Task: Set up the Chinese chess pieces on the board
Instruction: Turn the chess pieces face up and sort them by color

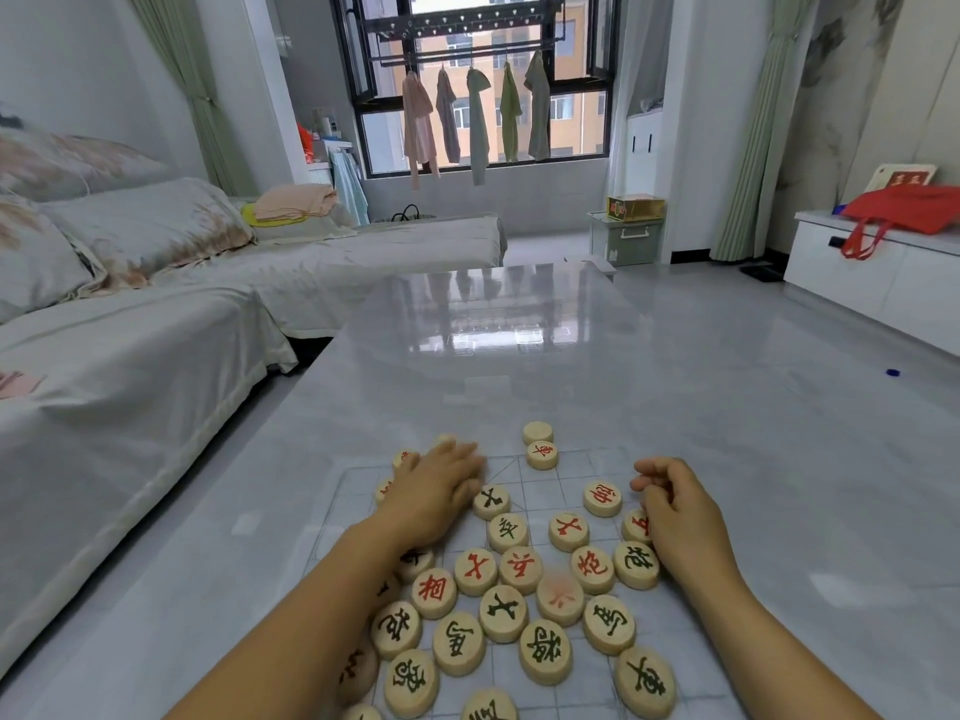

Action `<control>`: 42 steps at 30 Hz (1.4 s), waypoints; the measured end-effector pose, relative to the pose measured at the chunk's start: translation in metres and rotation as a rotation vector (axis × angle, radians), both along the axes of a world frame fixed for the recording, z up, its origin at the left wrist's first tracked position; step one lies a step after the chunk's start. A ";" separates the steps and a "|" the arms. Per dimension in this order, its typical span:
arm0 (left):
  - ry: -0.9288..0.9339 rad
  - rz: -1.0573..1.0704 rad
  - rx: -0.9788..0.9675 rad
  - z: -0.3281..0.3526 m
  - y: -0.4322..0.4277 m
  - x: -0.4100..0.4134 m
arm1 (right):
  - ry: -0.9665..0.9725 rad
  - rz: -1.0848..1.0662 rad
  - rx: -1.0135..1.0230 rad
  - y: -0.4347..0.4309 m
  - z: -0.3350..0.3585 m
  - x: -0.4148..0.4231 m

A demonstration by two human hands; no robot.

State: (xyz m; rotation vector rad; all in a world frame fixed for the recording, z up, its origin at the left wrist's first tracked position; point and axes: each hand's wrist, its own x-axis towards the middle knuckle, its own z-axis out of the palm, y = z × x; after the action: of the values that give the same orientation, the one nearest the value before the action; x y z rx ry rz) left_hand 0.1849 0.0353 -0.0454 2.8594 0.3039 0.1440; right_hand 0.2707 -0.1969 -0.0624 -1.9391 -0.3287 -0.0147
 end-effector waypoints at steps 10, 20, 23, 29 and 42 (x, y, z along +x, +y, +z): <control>-0.168 -0.053 -0.148 -0.004 0.003 -0.034 | 0.015 0.000 -0.016 0.000 0.001 -0.003; 0.090 0.135 0.072 0.004 0.031 0.045 | 0.004 0.002 -0.030 -0.001 -0.002 0.000; -0.045 0.131 -0.050 0.009 0.025 0.036 | 0.004 0.007 -0.037 0.000 -0.002 0.000; -0.183 0.165 -0.543 0.009 0.020 0.014 | 0.023 0.008 -0.031 -0.001 0.002 -0.005; -0.105 0.161 -0.011 0.008 0.017 0.046 | 0.009 0.005 -0.045 0.000 0.000 -0.003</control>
State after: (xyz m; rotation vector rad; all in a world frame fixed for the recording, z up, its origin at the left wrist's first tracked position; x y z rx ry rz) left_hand 0.2314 0.0525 -0.0375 2.8016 0.5119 0.3211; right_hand 0.2682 -0.1968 -0.0622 -1.9819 -0.3299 0.0048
